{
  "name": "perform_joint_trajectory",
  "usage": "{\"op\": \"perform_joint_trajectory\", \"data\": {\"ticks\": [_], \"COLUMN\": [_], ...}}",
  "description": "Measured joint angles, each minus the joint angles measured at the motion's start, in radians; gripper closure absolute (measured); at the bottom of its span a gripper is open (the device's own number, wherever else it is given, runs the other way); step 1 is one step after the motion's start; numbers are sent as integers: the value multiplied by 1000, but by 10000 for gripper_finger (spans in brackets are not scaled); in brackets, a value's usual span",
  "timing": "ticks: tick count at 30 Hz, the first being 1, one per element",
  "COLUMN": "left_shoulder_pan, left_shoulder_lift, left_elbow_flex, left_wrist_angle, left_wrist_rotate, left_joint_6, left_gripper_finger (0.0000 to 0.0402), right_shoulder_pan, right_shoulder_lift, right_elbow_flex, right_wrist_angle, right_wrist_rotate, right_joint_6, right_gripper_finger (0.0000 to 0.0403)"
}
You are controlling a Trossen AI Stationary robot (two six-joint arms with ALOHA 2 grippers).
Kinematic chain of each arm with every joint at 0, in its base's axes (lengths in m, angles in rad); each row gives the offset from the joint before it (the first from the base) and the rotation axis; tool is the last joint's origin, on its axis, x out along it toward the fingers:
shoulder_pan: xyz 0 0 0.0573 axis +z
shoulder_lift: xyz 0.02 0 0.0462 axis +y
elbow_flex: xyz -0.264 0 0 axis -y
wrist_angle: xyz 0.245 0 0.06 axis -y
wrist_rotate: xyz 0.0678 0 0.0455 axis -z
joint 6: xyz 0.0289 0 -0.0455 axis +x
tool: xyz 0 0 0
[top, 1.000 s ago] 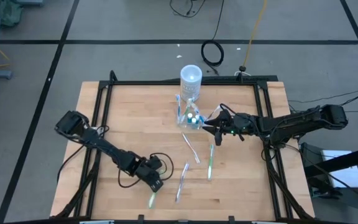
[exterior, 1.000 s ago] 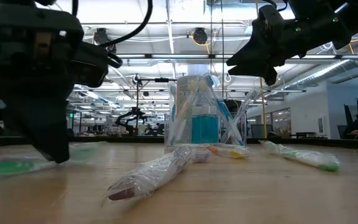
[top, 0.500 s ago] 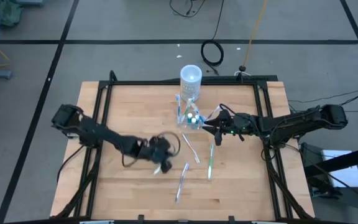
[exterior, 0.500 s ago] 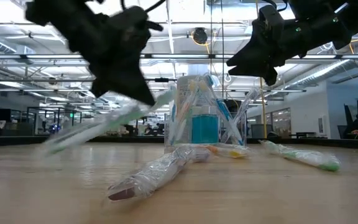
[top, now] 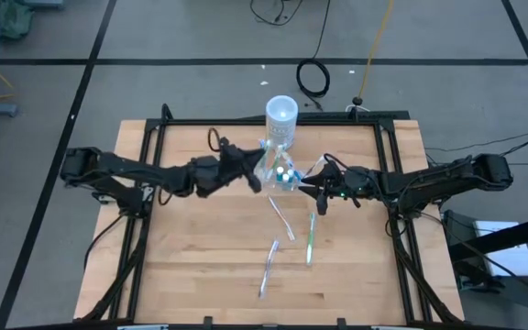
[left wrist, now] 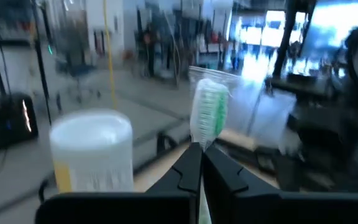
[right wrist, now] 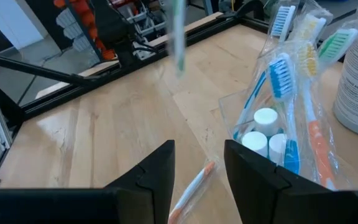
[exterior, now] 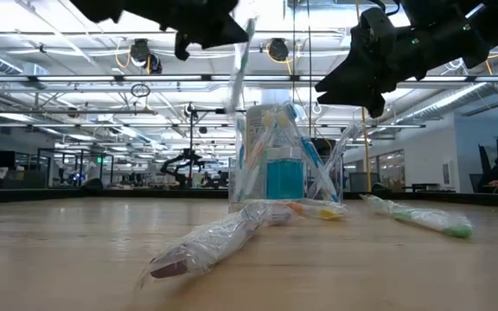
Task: Pick & Place toothbrushing station
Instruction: Put the bottom green toothbrush into the transparent organizer
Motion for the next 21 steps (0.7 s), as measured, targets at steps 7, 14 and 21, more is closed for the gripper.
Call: {"op": "perform_joint_trajectory", "data": {"ticks": [7,14,21], "left_shoulder_pan": [67,89,57], "left_shoulder_lift": [156,330,392], "left_elbow_flex": [-1,-1,-1], "left_wrist_angle": [210,249,169], "left_wrist_rotate": [6,-80,-77], "left_joint_6": [61,57,19], "left_gripper_finger": [388,397,384], "right_shoulder_pan": [0,0,0], "right_shoulder_lift": [0,0,0], "right_elbow_flex": [0,0,0], "right_wrist_angle": [1,-8,-13], "right_wrist_rotate": [0,0,0], "right_joint_6": [-20,-19,-19], "right_gripper_finger": [273,273,273]}}
